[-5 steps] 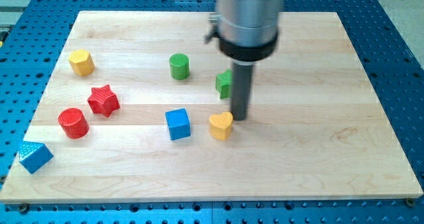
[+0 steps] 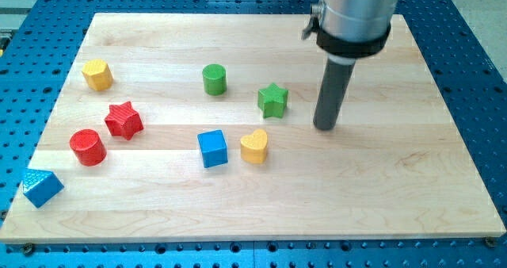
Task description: Form a diagonal line with green blocks heart cube
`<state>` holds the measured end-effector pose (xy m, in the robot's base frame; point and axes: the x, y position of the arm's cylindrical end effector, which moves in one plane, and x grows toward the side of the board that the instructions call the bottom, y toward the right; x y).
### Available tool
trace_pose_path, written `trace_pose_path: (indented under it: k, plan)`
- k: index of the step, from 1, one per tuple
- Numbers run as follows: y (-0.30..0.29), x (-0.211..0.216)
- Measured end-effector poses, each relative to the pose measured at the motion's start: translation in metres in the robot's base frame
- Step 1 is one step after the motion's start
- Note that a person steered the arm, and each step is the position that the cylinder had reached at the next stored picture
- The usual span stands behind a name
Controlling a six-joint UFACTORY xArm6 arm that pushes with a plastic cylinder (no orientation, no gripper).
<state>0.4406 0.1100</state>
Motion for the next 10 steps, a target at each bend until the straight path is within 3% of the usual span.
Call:
trace_pose_path:
  k: [2,3,5,7,9,10]
  plan:
    - [-0.027,-0.020]
    - [-0.075,-0.019]
    - [-0.092,0.019]
    - [-0.177,0.048]
    - [-0.141,0.111]
    - [-0.196,0.125]
